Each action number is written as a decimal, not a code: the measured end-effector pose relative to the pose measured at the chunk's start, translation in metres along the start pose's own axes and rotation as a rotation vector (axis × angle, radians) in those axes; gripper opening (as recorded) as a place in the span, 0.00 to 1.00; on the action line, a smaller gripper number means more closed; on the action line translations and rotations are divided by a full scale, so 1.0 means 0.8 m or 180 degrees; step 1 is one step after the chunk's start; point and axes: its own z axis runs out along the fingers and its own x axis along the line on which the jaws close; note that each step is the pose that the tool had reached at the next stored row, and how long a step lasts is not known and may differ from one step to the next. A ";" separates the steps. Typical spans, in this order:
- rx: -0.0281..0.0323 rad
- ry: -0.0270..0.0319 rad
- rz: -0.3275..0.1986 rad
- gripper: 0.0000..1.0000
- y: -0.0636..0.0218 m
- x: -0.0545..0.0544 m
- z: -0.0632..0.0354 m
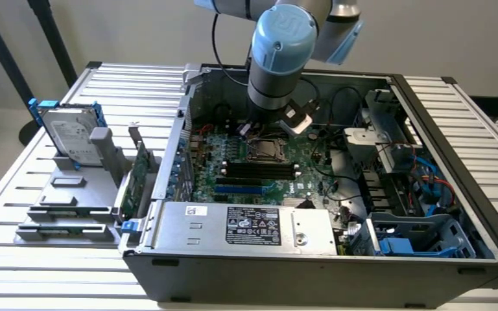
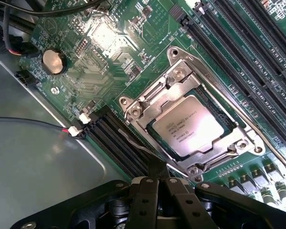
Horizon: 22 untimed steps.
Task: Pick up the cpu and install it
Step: 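Install the first cpu locking lever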
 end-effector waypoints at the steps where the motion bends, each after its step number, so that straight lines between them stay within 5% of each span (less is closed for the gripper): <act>1: 0.0001 -0.0004 0.0002 0.11 0.000 0.000 0.000; 22: 0.0002 -0.0043 0.0015 0.11 0.010 0.009 0.000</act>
